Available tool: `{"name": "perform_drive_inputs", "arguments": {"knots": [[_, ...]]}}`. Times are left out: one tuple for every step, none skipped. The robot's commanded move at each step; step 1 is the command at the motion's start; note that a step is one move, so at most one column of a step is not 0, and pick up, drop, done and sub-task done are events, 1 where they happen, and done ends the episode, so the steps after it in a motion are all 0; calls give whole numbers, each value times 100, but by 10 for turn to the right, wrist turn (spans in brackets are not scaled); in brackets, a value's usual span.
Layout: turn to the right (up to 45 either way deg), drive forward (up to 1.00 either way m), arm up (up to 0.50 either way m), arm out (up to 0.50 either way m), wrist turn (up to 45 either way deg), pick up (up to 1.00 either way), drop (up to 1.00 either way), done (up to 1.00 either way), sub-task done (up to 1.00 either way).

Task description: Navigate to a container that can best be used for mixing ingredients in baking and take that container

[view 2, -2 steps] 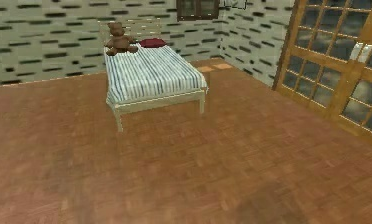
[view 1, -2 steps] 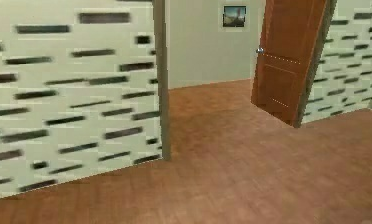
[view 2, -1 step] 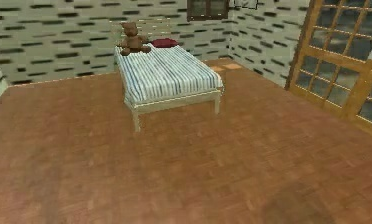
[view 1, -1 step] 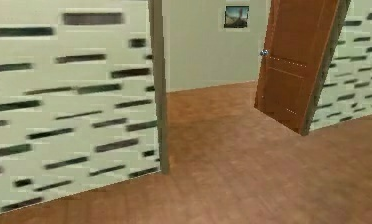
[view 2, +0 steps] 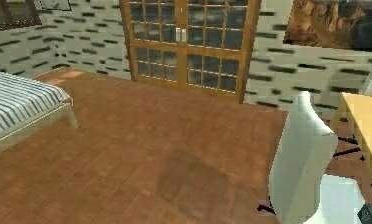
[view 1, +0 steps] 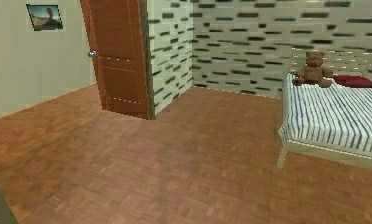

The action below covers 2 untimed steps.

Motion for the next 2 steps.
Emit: {"name": "perform_drive_inputs", "arguments": {"knots": [[60, 0, 0, 0, 0, 0, 0, 0, 0], [0, 35, 0, 0, 0, 0, 0, 0, 0]]}}
